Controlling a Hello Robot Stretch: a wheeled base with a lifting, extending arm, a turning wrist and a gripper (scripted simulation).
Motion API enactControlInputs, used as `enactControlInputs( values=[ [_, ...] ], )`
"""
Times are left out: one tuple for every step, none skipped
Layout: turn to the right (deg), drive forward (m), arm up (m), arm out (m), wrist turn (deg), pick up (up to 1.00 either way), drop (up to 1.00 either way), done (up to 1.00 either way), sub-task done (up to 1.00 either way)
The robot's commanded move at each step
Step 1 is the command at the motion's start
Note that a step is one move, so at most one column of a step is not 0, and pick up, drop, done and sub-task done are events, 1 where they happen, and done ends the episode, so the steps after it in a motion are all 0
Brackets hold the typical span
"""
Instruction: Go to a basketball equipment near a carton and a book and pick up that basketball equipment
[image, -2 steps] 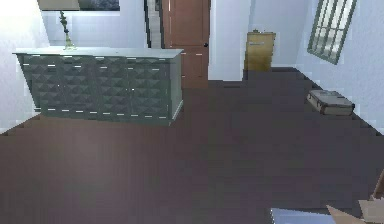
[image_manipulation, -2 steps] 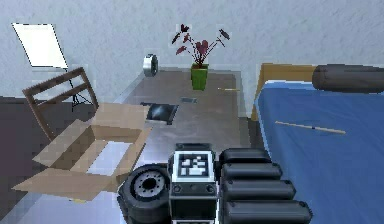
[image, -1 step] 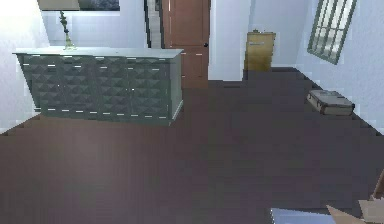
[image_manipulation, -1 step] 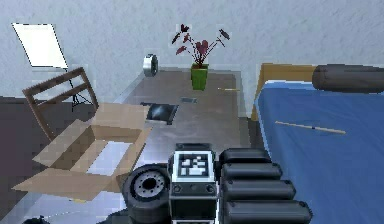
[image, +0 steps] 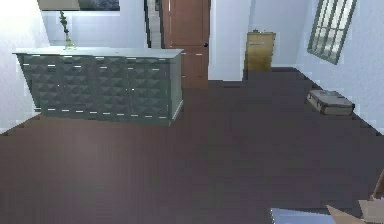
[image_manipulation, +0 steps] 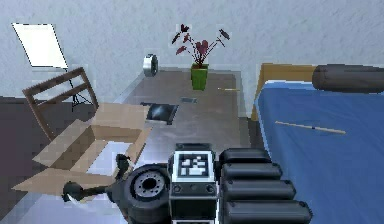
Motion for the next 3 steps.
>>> enactControlInputs(
  values=[
    [0.0, 0.00, 0.00, 0.00, 27.0, 0.00, 0.00, 0.00, 0.00],
    [0.0, 0.00, -0.30, 0.00, 0.0, 0.00, 0.00, 0.00, 0.00],
    [0.0, 0.00, 0.00, 0.00, 0.0, 1.00, 0.00, 0.00, 0.00]
  ],
)
